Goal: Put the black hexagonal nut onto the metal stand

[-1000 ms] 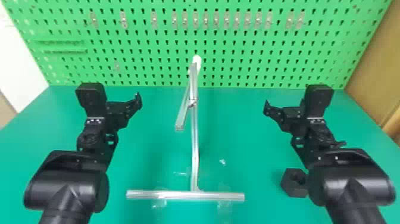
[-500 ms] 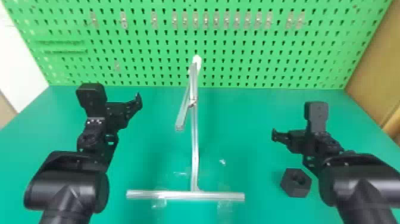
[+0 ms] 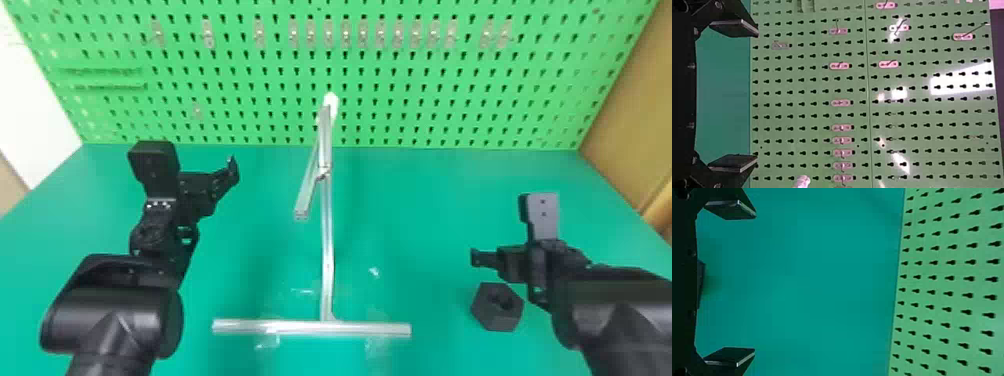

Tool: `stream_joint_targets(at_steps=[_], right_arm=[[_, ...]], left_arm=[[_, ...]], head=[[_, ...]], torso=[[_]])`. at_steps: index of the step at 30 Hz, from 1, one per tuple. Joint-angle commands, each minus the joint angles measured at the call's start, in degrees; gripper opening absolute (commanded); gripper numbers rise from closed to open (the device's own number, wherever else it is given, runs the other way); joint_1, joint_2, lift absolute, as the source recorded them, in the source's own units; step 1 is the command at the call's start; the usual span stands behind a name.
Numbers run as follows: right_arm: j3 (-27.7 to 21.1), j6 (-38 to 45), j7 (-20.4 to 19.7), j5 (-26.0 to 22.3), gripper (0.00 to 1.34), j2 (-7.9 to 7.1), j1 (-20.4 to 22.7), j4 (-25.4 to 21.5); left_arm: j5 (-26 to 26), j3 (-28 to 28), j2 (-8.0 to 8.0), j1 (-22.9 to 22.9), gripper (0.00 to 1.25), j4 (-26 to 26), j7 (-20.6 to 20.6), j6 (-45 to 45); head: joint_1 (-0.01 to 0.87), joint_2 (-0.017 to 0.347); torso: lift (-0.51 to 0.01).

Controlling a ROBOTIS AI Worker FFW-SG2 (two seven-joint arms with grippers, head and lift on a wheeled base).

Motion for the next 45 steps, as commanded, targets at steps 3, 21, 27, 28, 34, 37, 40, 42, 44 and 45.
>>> stream_joint_targets(at_steps=[3, 21, 27, 28, 34, 37, 40, 42, 44, 45], right_arm=[[-1.17, 3.23, 0.93, 2.44, 1.26, -0.21, 0.18, -0.21], [-1.70, 8.77, 6.73, 5.69, 1.23, -1.88, 0.97, 0.94], [-3.02, 6.84, 9.37, 6.49, 1.23, -2.32, 1.14, 2.69], [-3.11, 6.57, 9.37, 6.57, 1.23, -2.32, 1.14, 2.87], [-3.55, 4.55, 10.25, 6.57, 1.23, -2.15, 0.88, 4.71], [-3.81, 3.58, 10.60, 6.57, 1.22, -2.06, 0.88, 5.42], [-4.07, 2.97, 10.86, 6.31, 1.18, -1.97, 0.79, 5.94], [-4.07, 2.70, 10.86, 6.31, 1.15, -1.97, 0.79, 6.12], [-4.25, 2.53, 10.95, 6.22, 1.14, -1.97, 0.79, 6.12], [-4.25, 2.53, 10.95, 6.31, 1.14, -1.97, 0.79, 6.21]], left_arm=[[-0.08, 0.00, -0.02, 0.07, 1.10, 0.00, 0.00, 0.00], [-0.34, 0.09, -0.02, 0.07, 1.10, 0.00, 0.00, 0.00], [-0.34, 0.09, -0.02, 0.07, 1.10, 0.00, 0.00, 0.00], [-0.34, 0.09, 0.07, 0.07, 1.10, 0.00, 0.00, 0.00], [-0.34, 0.09, -0.02, 0.07, 1.10, 0.00, 0.00, 0.00], [-0.34, 0.09, -0.02, -0.02, 1.10, 0.00, 0.00, 0.00], [-0.34, 0.09, -0.02, -0.02, 1.10, 0.00, 0.00, 0.00], [-0.34, 0.09, 0.07, 0.07, 1.10, 0.00, 0.00, -0.09], [-0.34, 0.00, 0.07, 0.07, 1.10, 0.00, 0.00, -0.09], [-0.34, 0.00, -0.02, 0.07, 1.10, 0.00, 0.00, -0.09]], head=[[0.693, 0.081], [0.693, 0.081], [0.693, 0.081], [0.693, 0.081], [0.693, 0.081], [0.693, 0.081], [0.693, 0.081], [0.693, 0.081], [0.693, 0.081], [0.693, 0.081]], torso=[[-0.001], [-0.001], [-0.001], [-0.001], [-0.001], [-0.001], [-0.001], [-0.001], [-0.001], [-0.001]])
